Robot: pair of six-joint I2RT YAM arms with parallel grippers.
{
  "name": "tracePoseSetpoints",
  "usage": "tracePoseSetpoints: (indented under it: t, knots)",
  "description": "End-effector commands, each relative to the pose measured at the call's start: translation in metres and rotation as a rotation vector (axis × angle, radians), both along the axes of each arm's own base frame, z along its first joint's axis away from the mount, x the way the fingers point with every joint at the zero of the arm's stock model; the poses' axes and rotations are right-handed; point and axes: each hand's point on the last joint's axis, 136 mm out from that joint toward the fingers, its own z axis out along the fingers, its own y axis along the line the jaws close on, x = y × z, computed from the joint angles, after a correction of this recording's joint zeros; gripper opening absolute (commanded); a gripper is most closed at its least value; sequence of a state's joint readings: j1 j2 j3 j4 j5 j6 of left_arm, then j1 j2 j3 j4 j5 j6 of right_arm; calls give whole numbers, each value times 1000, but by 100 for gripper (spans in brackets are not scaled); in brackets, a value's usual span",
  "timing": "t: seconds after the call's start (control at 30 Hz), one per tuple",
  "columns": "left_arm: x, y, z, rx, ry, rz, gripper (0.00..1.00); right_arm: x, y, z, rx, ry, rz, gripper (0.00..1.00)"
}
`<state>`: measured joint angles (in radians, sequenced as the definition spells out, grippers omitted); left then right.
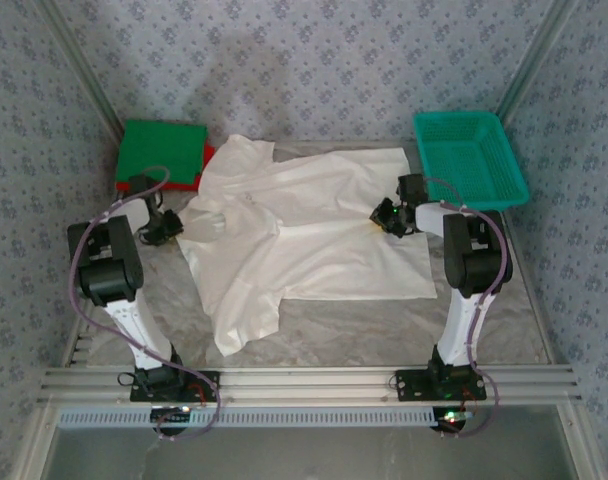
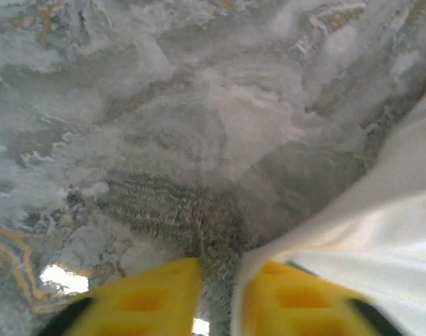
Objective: Fold and stack the t-shirts
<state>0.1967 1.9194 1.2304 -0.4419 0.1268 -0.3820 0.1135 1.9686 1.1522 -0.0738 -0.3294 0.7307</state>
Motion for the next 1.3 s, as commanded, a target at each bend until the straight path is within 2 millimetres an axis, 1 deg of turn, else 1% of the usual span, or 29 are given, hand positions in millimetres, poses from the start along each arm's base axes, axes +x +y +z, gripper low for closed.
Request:
tracePoseSetpoints:
  t: [0.0, 0.07, 0.17, 0.23, 0.27, 0.33, 0.4, 0.43, 0.47, 0.53, 0.6, 0.67, 0.77, 0.9, 1.13, 1.27]
  knots:
    - [5, 3, -1, 2, -21, 6, 37, -23, -7, -14, -7, 104, -33, 18]
    - [9, -4, 12, 13, -57, -16, 44, -21, 2, -2, 7, 87, -8, 22]
    - [13, -10, 35, 26, -100, -32, 45, -18, 16, 23, 19, 48, 40, 26]
    - [14, -15, 54, 59, -130, -45, 45, -22, 22, 37, 10, 30, 65, 29]
    - [15, -20, 66, 85, -145, -64, 45, -16, 26, 52, 1, -6, 79, 31]
    - [16, -34, 87, 131, -171, -110, 45, -16, 29, 66, -28, -35, 100, 33]
    - [21, -62, 101, 105, -206, -178, 45, -16, 32, 75, -53, -66, 124, 34]
    - [24, -77, 103, 78, -216, -216, 45, -16, 33, 78, -59, -75, 133, 34]
    - [26, -92, 103, 44, -213, -259, 46, -15, 34, 79, -62, -85, 141, 34]
    - [30, -117, 94, -14, -176, -320, 46, -14, 35, 78, -61, -83, 141, 35]
    - [34, -135, 79, -47, -153, -359, 47, -14, 38, 75, -46, -74, 142, 35]
    - [37, -143, 64, -69, -128, -369, 48, -14, 40, 74, -44, -74, 143, 35]
    - [40, -148, 47, -75, -112, -373, 50, -15, 43, 74, -31, -72, 147, 35]
    - [43, -153, 34, -88, -96, -380, 52, -15, 44, 74, -29, -73, 152, 35]
    - [44, -164, 25, -140, -104, -372, 52, -14, 45, 72, -27, -69, 154, 35]
    - [41, -173, 20, -188, -118, -365, 49, -14, 44, 68, -32, -62, 153, 35]
